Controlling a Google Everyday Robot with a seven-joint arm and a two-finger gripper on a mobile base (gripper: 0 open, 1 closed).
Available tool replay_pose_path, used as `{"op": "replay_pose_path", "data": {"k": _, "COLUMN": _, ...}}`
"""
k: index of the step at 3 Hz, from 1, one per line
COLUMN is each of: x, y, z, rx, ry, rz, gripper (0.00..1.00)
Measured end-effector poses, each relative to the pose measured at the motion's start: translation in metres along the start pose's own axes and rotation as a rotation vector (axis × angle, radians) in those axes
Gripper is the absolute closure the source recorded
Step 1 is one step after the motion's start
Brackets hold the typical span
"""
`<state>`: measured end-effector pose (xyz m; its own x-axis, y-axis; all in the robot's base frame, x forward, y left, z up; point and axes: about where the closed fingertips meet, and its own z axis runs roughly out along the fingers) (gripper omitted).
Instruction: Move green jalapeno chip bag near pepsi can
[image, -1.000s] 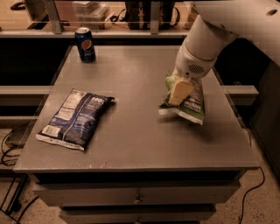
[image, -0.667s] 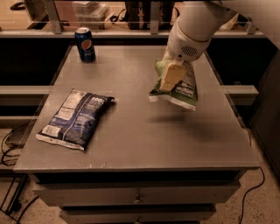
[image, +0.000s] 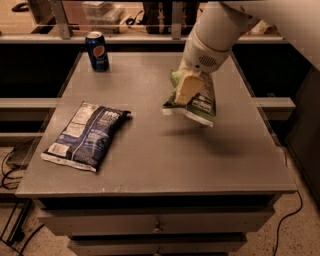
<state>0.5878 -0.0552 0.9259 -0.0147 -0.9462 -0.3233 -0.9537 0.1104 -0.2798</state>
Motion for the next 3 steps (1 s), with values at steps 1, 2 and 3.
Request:
{"op": "replay_pose_path", "data": {"k": 1, "x": -0.036, "y": -0.035, "z": 0.022, "rx": 0.046, "ry": -0.081, "rz": -0.033, "gripper": 1.00}}
{"op": "replay_pose_path", "data": {"k": 2, "x": -0.081, "y": -0.086, "z": 0.041, "rx": 0.112, "ry": -0.165, "rz": -0.077, "gripper": 1.00}}
{"op": "replay_pose_path", "data": {"k": 3, "x": -0.127, "y": -0.137, "z": 0.064, "rx": 0.173, "ry": -0.224, "rz": -0.114, "gripper": 1.00}}
